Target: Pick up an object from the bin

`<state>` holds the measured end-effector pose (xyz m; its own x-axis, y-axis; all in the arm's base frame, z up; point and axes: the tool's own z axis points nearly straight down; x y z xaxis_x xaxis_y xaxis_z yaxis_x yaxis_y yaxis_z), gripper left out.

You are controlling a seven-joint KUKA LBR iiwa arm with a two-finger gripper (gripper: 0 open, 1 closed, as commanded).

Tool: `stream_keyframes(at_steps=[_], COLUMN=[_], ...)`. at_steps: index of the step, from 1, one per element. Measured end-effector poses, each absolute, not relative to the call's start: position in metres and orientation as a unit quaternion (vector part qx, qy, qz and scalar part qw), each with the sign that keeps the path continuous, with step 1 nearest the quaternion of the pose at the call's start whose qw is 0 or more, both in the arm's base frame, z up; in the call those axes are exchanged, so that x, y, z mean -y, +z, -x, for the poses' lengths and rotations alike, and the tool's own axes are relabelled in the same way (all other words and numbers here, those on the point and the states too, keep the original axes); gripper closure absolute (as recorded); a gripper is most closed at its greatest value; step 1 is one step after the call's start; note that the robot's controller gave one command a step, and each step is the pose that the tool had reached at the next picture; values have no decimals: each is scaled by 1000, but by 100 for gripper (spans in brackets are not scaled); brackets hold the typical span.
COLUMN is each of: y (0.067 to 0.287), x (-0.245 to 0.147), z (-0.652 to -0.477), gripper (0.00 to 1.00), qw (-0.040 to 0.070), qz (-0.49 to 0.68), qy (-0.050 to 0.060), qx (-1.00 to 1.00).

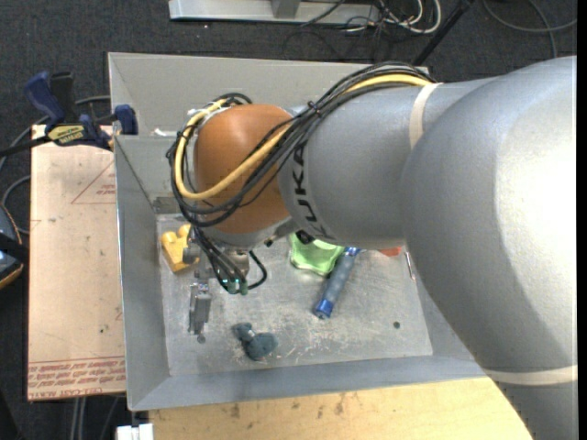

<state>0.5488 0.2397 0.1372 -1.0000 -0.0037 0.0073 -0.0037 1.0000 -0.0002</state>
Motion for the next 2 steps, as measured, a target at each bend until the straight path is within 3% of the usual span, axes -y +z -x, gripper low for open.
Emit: stream_keyframes(at_steps=[1,2], y=[89,100], x=[-246,-231], z=[-598,-610], gripper=[0,0], qw=[-2,-2], qz=[-14,-44], qy=[-2,-1], qx=[1000,999])
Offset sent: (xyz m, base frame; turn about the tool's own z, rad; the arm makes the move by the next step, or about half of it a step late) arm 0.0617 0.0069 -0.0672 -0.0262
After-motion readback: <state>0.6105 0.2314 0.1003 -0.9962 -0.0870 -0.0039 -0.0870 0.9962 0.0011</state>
